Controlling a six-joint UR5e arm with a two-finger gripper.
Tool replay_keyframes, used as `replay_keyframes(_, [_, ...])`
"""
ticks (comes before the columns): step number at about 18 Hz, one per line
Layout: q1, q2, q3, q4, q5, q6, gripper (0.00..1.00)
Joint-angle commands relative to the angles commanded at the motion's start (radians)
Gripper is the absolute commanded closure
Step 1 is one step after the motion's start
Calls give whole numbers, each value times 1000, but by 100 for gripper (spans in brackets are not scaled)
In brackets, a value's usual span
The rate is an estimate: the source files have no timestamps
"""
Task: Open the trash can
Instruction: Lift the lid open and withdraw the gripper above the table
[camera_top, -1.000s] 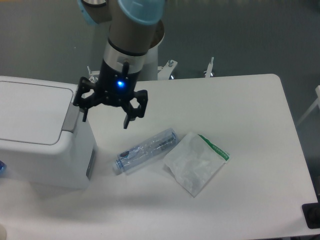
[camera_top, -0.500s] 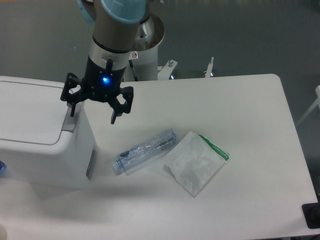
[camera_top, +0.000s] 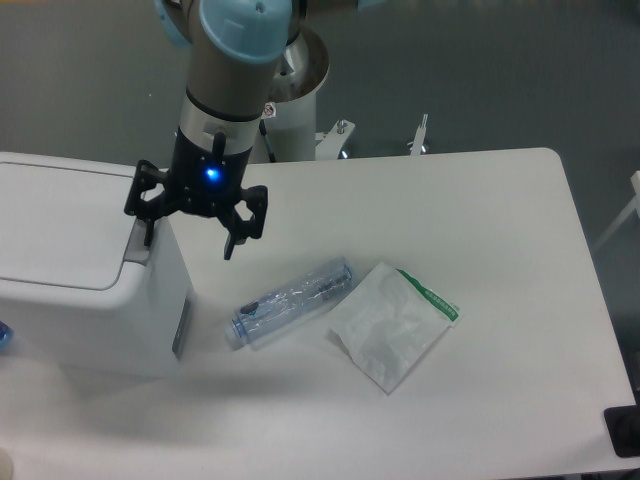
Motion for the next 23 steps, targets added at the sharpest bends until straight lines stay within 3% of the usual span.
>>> replay_keyframes(4, [0,0,6,-2,3,0,0])
replay_keyframes(9, [6,-40,141,-6,5,-26,0])
replay_keyframes(12, [58,-49,173,5,6,8,0])
replay_keyframes(17, [158,-89,173,8,138,246,0])
replay_keyframes(23, [258,-227,178,89,256,552,0])
